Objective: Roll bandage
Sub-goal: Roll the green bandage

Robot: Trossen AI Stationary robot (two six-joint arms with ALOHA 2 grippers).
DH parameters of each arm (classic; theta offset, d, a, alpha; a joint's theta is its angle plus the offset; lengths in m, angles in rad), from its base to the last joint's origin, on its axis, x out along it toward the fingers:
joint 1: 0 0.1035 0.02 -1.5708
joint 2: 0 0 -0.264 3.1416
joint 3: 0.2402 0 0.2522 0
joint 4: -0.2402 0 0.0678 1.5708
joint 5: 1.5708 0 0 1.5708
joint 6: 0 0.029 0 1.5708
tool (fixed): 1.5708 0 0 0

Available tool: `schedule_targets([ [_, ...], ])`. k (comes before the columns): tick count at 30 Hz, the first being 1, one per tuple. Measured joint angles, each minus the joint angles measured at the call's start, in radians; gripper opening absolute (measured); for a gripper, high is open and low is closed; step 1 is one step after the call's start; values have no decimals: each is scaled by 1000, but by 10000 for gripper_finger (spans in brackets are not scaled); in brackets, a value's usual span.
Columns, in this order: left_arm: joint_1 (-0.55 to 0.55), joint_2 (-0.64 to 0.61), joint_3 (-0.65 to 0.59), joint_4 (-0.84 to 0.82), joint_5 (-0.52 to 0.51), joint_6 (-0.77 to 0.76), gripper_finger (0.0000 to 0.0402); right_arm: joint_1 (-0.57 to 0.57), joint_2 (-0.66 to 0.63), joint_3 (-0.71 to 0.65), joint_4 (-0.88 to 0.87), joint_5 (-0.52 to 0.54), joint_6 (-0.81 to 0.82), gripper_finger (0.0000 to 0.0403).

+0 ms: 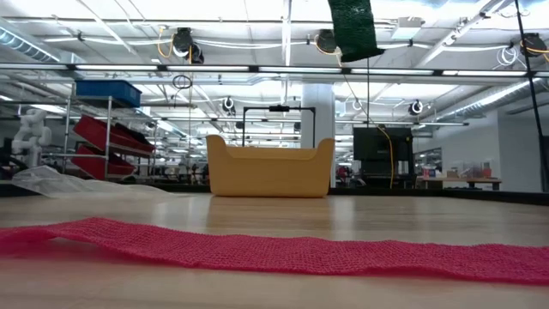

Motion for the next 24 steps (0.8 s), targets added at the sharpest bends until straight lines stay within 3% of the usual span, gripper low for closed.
schedule_targets([
  [6, -1, 0, 0, 6, 4, 0, 72, 33, -35, 0, -29, 0, 0, 136],
  [14, -5, 0, 0, 30, 4, -1, 72, 59, -58, 0, -106, 1, -40, 138],
  [21, -28, -42, 0, 39, 7, -57, 72, 113, -33, 0, -171, -1, -278, 138],
  [24, -41, -73, 0, 39, 8, -96, 72, 142, 15, 0, -109, -4, -426, 138],
])
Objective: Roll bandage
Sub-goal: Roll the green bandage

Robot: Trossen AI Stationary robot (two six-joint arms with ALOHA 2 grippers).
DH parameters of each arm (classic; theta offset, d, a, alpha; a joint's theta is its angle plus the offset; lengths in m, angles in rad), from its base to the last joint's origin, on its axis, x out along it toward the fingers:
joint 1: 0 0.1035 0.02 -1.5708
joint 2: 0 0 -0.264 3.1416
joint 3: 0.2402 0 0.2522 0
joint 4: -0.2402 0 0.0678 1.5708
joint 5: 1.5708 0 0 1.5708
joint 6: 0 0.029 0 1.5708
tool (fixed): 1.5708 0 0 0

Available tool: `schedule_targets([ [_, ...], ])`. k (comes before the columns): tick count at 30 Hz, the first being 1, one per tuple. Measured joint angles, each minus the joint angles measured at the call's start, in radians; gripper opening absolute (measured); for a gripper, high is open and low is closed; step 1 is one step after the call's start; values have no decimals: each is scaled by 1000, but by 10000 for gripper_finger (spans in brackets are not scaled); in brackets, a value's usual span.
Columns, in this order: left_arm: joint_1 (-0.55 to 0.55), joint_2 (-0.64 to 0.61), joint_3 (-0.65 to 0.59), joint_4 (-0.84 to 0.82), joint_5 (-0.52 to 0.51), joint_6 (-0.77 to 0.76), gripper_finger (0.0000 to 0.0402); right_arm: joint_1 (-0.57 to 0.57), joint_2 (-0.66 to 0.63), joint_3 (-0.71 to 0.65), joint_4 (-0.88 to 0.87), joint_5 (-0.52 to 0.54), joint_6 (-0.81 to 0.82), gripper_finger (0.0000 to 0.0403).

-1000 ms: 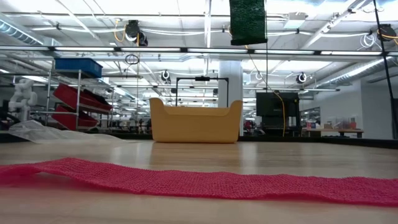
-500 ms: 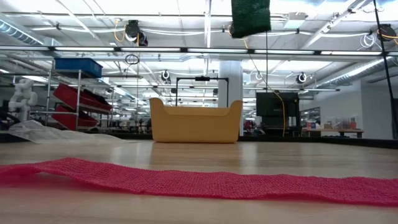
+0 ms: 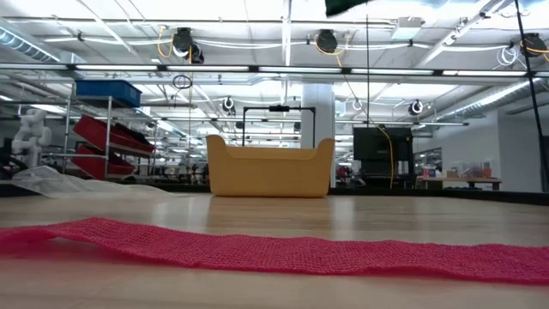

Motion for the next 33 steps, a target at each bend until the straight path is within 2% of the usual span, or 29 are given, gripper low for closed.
schedule_targets([
  [4, -15, -31, 0, -13, 12, -16, 72, 13, 93, 63, 57, 7, -176, 137],
  [8, -29, -47, 0, -27, 14, -16, 72, 13, 197, 185, 44, 102, -283, 137],
  [12, -42, -53, 0, -29, 13, -16, 72, 26, 310, 338, -63, 228, -391, 137],
  [17, -47, -76, 0, -42, -3, -14, 72, 63, 450, 582, -270, 316, -521, 137],
  [22, -67, -112, 0, -110, -74, -15, 72, 89, 595, 793, -502, 486, -690, 137],
  [24, -76, -128, 0, -124, -93, -15, 72, 97, 646, 835, -562, 551, -747, 137],
  [30, -116, -156, 0, -160, -99, -23, 72, 129, 692, 875, -679, 560, -759, 137],
  [33, -146, -184, 0, -217, -99, -83, 72, 142, 693, 875, -732, 559, -785, 137],
])
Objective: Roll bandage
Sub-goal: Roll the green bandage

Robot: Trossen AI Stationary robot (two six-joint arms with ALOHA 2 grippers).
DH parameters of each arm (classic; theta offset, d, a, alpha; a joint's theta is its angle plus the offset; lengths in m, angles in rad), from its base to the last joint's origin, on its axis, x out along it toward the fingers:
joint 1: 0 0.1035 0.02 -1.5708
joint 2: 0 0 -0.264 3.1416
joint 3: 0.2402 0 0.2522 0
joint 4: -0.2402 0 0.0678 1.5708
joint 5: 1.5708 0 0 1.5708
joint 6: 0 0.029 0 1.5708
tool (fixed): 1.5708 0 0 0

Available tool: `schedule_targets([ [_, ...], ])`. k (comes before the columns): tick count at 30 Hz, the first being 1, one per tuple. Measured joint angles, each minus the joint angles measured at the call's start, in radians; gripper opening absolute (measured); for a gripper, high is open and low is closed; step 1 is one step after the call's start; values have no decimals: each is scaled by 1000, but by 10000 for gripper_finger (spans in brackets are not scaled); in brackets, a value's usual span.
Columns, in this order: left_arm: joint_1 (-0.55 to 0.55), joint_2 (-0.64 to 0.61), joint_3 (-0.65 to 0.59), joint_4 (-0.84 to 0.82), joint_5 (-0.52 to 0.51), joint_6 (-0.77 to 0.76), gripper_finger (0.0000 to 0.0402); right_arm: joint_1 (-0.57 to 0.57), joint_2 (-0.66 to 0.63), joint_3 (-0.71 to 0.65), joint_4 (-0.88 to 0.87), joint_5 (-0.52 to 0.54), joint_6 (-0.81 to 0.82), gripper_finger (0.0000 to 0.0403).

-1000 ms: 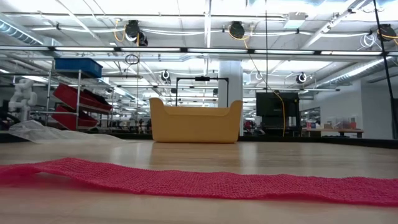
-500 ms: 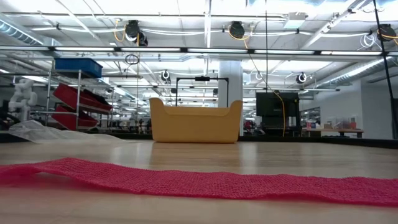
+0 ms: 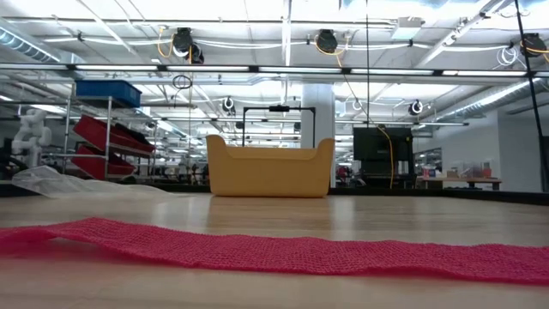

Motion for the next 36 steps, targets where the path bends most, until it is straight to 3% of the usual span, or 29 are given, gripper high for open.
schedule_targets([
  [6, -40, -25, 0, -92, 6, -89, 72, -14, -5, 0, -26, -10, -70, 163],
  [12, -67, -26, 0, -96, 7, -91, 72, -69, -5, 0, -64, -24, -160, 205],
  [17, -78, -26, 0, -101, 6, -90, 72, -102, -5, 0, -37, -80, -270, 214],
  [26, -77, -26, 0, -139, 4, -90, 72, -150, -6, 0, 14, -109, -394, 178],
  [36, -77, -27, 0, -141, 3, -83, 72, -180, -6, 0, 10, -169, -334, 119],
])
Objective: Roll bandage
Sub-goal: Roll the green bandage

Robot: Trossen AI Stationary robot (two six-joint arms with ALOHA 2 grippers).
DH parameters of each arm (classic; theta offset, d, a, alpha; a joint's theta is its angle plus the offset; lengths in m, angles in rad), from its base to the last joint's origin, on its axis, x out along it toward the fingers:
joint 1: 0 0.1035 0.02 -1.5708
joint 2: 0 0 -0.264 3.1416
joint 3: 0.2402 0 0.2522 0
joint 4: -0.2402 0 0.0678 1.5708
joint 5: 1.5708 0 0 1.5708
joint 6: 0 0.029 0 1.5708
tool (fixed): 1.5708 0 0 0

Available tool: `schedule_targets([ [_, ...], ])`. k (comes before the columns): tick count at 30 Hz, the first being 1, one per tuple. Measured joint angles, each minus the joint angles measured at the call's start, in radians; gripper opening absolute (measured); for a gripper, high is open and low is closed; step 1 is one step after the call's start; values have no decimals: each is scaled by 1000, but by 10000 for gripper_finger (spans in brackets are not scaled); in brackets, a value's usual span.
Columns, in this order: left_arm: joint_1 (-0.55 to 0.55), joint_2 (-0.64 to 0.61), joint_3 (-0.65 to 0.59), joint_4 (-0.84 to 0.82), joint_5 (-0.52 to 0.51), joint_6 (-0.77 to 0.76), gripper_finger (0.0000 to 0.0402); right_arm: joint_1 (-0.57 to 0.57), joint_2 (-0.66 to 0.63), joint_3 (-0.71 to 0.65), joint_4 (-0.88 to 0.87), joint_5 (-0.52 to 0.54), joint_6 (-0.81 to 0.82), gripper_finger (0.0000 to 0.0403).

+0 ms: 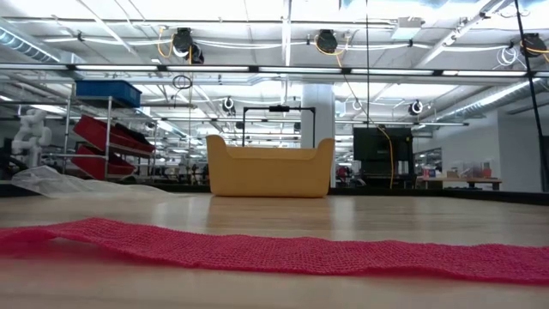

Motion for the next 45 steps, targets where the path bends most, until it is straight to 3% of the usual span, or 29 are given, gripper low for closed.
schedule_targets([
  [12, 0, 0, 0, 0, -26, 27, 72, 26, 0, 0, 4, -61, 176, 43],
  [19, 0, 0, 0, 0, -57, 47, 72, 36, 0, 0, 10, -81, 194, 4],
  [32, 1, -1, 0, -12, -121, 177, 72, 74, 0, -1, 191, -107, 282, 1],
  [38, 2, -1, -1, -90, -208, 188, 72, 82, 0, -1, 250, -109, 317, 0],
  [45, 1, -1, -1, -153, -240, 187, 72, 83, 0, -1, 326, -135, 292, 0],
])
